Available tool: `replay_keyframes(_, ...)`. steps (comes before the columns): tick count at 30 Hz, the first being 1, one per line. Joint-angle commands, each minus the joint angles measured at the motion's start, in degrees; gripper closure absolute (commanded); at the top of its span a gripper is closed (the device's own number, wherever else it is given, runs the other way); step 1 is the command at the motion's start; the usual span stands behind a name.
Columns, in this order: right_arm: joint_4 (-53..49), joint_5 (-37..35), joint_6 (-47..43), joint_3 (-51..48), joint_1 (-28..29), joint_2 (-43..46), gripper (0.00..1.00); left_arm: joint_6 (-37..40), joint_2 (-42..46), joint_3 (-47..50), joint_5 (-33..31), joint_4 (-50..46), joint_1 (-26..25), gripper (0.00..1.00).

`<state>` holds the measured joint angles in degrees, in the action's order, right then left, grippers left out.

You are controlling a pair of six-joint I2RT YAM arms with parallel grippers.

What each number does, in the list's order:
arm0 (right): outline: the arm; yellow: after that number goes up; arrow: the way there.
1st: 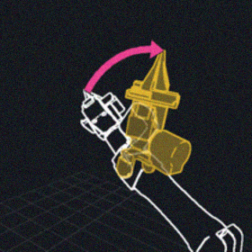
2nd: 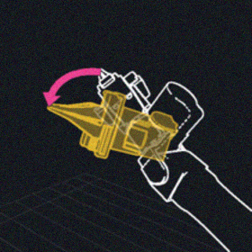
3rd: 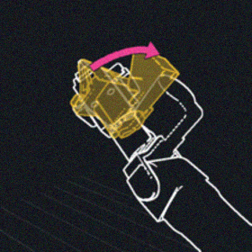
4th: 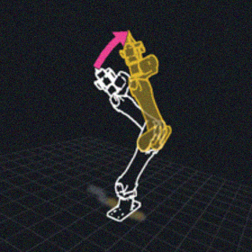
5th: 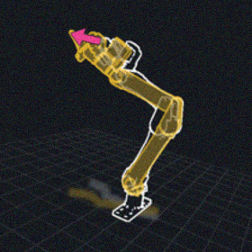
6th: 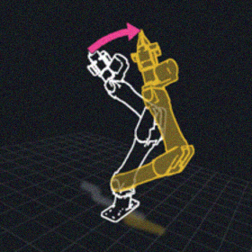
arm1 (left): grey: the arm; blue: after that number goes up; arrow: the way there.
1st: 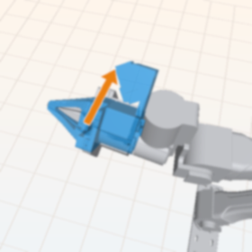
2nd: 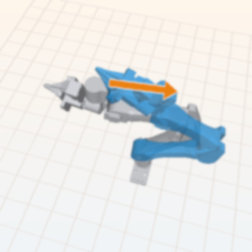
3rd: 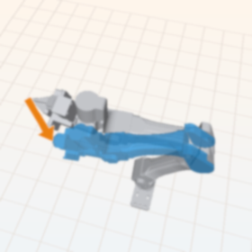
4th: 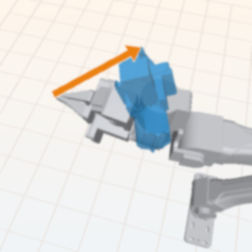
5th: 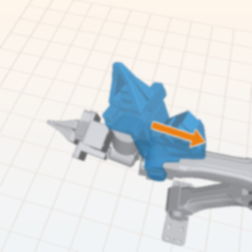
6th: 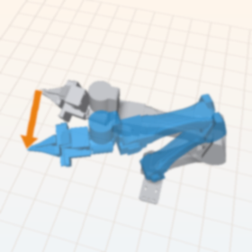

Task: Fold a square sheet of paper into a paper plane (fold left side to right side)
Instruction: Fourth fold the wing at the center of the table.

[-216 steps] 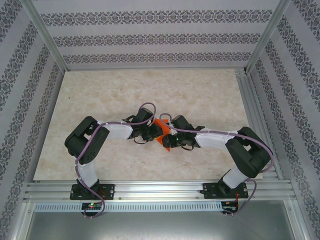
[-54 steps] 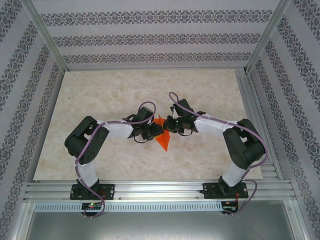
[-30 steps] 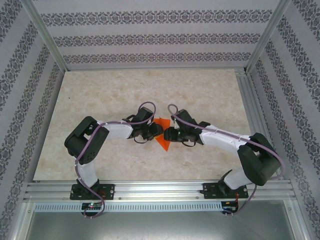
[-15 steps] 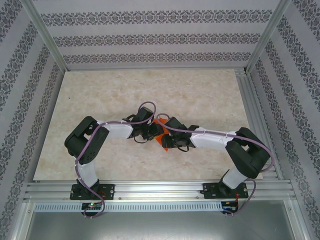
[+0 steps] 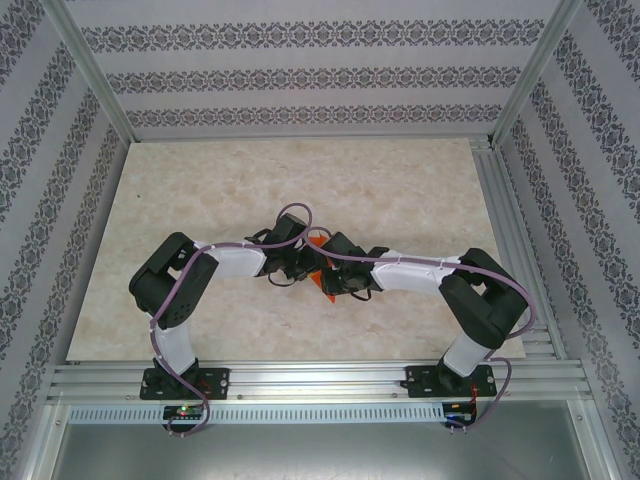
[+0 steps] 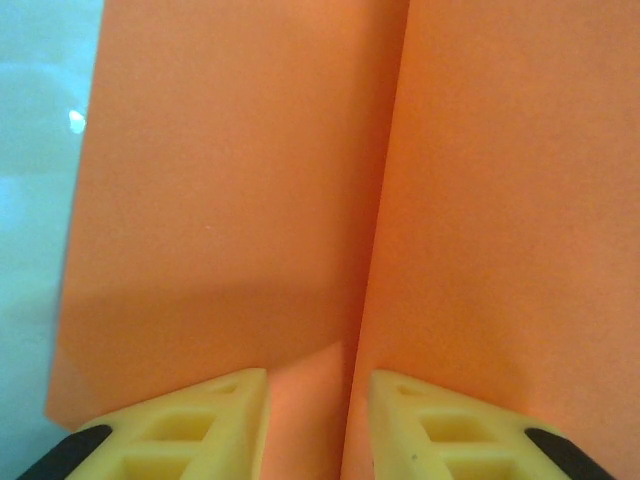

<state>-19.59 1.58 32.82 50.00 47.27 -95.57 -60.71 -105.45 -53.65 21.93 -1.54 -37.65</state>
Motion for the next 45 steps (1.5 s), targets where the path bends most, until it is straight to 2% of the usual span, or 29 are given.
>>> replay_keyframes(1,0.06,0.21,-1.00,1.30,0.63,-0.61,0.76,1.30,-0.40,0.20,-2.21,-4.94,-0.67,0.65)
replay_keyframes(16,5.09,6.66,-3.16,-1.38,-2.60,-0.27,0.90,0.85,-0.84,1.35,-2.41,-4.44,-0.67,0.64)
replay_keyframes(31,13.37,16.75,-2.32,-6.73,-8.03,-0.17,0.89,0.77,-2.16,1.27,-2.53,-4.77,-0.67,0.61)
replay_keyframes(40,14.69,23.74,-5.10,-6.49,-11.91,-1.23,0.88,0.82,-2.79,0.98,-2.92,-5.42,-0.70,0.61)
replay_keyframes(45,14.06,25.21,-5.64,-6.51,-13.33,-2.45,0.88,0.92,-2.90,0.82,-3.03,-5.61,-0.68,0.61)
